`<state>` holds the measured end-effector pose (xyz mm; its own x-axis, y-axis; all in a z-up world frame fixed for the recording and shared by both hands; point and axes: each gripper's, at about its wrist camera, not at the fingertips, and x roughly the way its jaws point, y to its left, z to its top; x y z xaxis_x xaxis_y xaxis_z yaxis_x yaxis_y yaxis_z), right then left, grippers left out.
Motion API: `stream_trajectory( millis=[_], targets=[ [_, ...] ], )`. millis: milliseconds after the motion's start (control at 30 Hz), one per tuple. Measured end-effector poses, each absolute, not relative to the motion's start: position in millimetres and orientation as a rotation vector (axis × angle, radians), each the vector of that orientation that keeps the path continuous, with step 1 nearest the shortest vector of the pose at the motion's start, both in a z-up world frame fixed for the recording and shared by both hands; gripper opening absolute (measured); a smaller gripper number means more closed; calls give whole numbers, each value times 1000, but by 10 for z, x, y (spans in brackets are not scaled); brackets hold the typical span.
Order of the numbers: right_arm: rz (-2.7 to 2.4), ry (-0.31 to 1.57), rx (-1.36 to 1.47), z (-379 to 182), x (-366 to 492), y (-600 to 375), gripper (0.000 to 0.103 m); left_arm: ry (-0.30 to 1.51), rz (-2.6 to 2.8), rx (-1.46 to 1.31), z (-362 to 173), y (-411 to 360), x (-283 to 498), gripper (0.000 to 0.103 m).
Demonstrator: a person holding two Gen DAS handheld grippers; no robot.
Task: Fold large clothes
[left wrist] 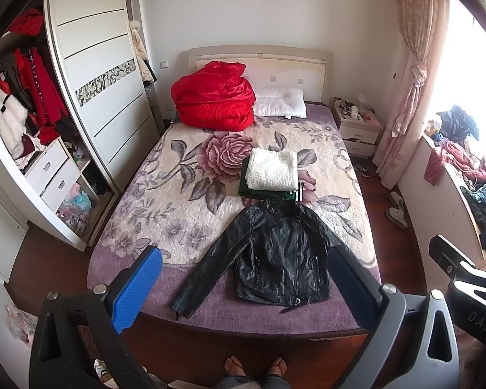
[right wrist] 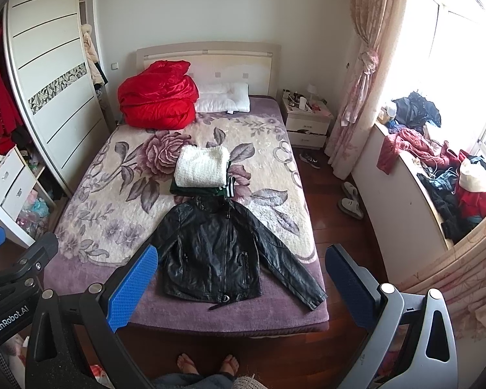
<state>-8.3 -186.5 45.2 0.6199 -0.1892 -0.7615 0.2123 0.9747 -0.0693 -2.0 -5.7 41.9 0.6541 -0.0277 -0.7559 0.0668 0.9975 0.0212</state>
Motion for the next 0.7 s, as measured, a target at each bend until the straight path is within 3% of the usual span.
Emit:
stream_trajectory(
  millis=[700],
  targets=[
    [-254,896,55,249,102,-1783,103,853,-36,50,218,69,122,103]
  ],
)
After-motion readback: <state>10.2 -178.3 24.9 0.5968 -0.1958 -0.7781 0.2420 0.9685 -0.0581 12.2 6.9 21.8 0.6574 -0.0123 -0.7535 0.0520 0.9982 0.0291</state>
